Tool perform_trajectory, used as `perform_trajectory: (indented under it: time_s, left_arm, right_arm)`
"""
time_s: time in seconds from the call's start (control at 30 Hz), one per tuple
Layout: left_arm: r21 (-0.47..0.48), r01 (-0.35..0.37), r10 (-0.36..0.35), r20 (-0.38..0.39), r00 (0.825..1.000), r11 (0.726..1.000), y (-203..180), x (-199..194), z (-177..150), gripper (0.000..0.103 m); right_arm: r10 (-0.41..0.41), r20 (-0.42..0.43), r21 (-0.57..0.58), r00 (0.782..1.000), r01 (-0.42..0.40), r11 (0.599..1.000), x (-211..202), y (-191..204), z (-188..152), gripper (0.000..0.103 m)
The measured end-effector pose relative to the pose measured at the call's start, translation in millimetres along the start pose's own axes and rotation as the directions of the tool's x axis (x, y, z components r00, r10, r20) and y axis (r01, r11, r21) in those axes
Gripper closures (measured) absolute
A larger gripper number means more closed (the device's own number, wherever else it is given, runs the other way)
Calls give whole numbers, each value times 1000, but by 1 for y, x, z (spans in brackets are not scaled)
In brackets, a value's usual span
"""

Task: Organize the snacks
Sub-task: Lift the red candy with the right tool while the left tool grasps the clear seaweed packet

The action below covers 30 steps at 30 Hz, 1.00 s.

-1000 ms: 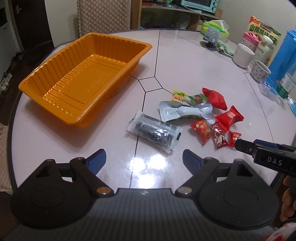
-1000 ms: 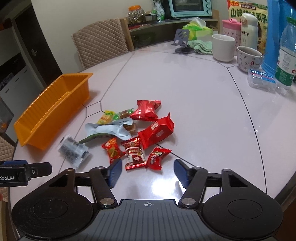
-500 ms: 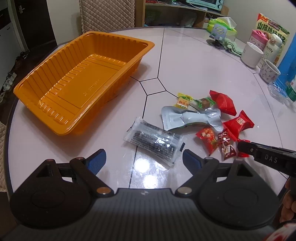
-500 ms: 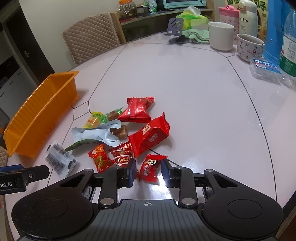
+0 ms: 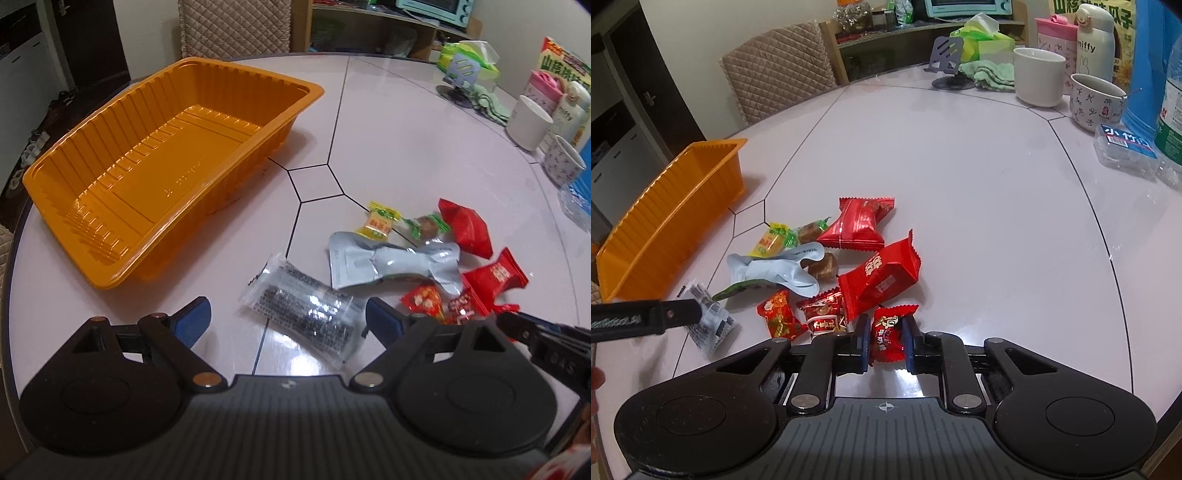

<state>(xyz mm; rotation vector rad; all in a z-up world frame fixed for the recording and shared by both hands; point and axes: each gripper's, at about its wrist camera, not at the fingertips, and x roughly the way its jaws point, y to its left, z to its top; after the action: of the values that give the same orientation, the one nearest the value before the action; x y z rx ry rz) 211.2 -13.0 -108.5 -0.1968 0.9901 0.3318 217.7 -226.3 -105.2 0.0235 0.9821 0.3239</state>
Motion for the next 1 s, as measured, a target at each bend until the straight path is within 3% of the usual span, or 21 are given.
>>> perform_trajectory:
  time_s: [0.33, 0.57, 0.83, 1.0]
  left_arm:
    - [25, -68, 68, -4, 998, 997, -13, 22, 7, 10]
    - [75, -72, 71, 16, 997, 995, -11, 16, 1, 10]
    - [86, -92, 94, -17, 995, 992, 7, 5, -11, 11]
    - [18, -22, 23, -36, 999, 1000, 7, 0, -7, 10]
  right_arm:
    - [6, -3, -9, 1000, -6, 1000, 0, -1, 6, 85]
    - [11, -16, -8, 1000, -11, 1000, 2, -4, 7, 85]
    - [17, -21, 2, 1000, -17, 1000, 2, -8, 7, 85]
    - [17, -22, 12, 1000, -16, 1000, 1, -15, 7, 85]
